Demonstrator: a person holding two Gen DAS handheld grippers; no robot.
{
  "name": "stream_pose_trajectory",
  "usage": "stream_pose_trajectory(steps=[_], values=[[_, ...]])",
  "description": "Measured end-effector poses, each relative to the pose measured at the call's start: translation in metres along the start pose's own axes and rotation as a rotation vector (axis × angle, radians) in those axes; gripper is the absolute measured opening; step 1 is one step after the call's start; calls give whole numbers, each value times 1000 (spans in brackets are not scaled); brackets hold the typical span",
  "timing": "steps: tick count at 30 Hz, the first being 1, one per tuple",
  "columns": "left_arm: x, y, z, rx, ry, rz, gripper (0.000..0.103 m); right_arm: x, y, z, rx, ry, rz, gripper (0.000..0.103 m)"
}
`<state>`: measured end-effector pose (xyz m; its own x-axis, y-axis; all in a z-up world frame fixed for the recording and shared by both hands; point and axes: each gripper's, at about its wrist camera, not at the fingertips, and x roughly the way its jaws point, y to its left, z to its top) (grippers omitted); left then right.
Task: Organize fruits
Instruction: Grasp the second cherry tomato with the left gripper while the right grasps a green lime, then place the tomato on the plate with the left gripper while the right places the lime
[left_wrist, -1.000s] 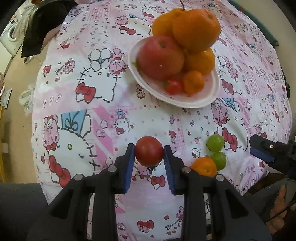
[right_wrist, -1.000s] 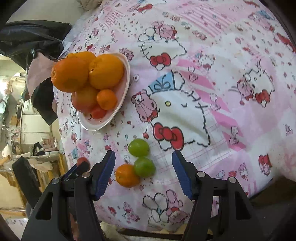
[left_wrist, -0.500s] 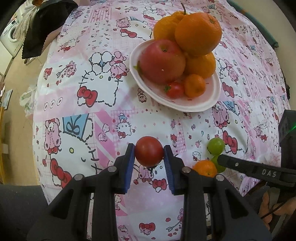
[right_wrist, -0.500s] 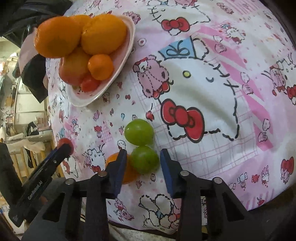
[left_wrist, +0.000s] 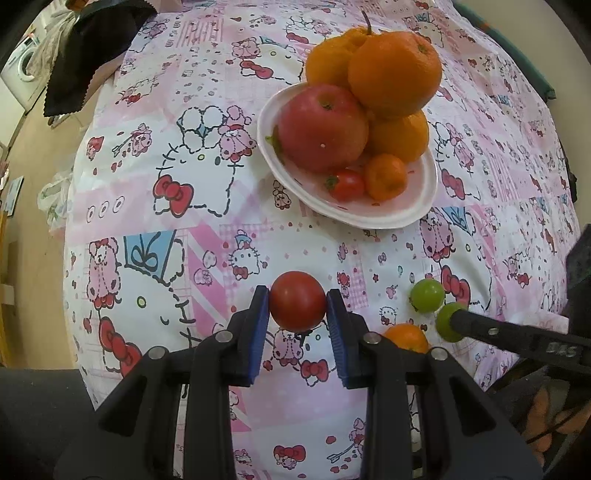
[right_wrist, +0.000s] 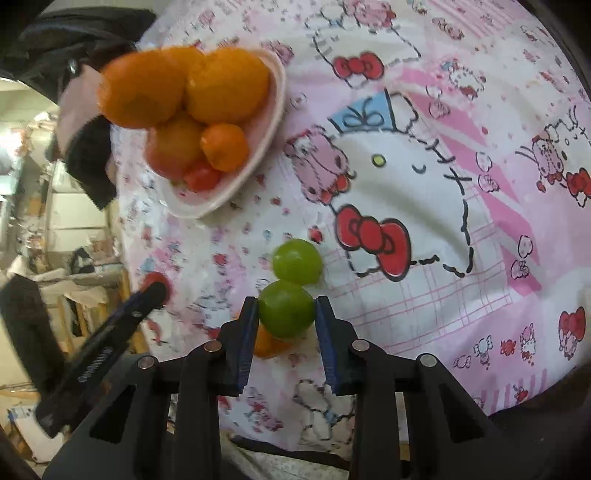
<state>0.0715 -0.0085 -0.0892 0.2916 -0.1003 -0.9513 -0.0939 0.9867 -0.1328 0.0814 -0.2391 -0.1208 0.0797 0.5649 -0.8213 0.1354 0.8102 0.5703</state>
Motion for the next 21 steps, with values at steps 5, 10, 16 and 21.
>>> stream_pose_trajectory(steps=[5,10,16,21], values=[[-6,-2,-1,5,-28,-1,27,-24,20,-2,-36,-77,67,33],[-19,-1,2,-2,-74,-45,27,-48,38,-5,-63,-148,138,33],[-42,3,10,8,-149,-51,27,-71,60,3,-88,-218,212,33],[-59,11,25,-33,-195,-81,27,-82,66,22,-61,-248,295,33]])
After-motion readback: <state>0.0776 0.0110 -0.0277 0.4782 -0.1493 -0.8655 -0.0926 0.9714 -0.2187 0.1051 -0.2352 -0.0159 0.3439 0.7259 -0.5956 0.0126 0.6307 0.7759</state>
